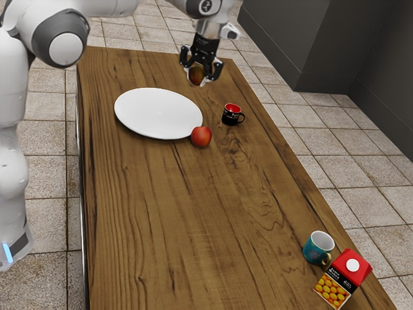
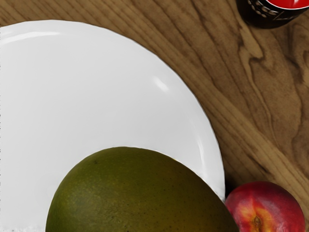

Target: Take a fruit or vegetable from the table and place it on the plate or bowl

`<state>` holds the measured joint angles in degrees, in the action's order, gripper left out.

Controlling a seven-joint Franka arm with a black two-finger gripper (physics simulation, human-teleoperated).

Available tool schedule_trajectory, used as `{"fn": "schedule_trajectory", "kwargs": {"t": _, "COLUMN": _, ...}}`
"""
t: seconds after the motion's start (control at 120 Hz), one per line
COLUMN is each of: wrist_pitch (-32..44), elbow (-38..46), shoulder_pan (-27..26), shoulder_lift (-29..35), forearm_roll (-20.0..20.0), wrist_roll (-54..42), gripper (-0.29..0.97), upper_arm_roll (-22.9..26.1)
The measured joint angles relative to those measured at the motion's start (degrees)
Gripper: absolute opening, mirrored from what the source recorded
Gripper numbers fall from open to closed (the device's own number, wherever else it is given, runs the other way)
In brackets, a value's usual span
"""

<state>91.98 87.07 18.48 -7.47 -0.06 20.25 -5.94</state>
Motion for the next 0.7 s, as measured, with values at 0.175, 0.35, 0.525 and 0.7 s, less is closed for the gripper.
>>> {"fn": "schedule_trajectory", "kwargs": {"t": 0.175, "wrist_pitch": 0.6, "elbow": 2.14, "shoulder_pan": -0.02, "shoulder_lift": 1.55, "forearm_roll": 0.0, "wrist_roll": -0.43, "gripper": 0.34, "upper_arm_roll": -0.01}}
{"fn": "schedule_trajectory", "kwargs": {"t": 0.35, "wrist_pitch": 0.62, "elbow": 2.22, "shoulder_pan": -0.03, "shoulder_lift": 1.72, "forearm_roll": -0.04, "wrist_roll": -0.85, "gripper": 0.58, "upper_arm_roll": -0.03}}
{"fn": "schedule_trajectory", "kwargs": {"t": 0.525, "wrist_pitch": 0.83, "elbow": 2.16, "shoulder_pan": 0.07, "shoulder_lift": 1.89, "forearm_roll": 0.04, "wrist_roll": -1.82, "gripper": 0.65, "upper_arm_roll": -0.07}}
{"fn": "schedule_trajectory", "kwargs": {"t": 0.7, "wrist_pitch": 0.73, "elbow": -1.6, "shoulder_pan": 1.62, "shoulder_lift": 1.82, "forearm_roll": 0.15, "wrist_roll": -2.73, "gripper": 0.67, "upper_arm_roll": 4.43}}
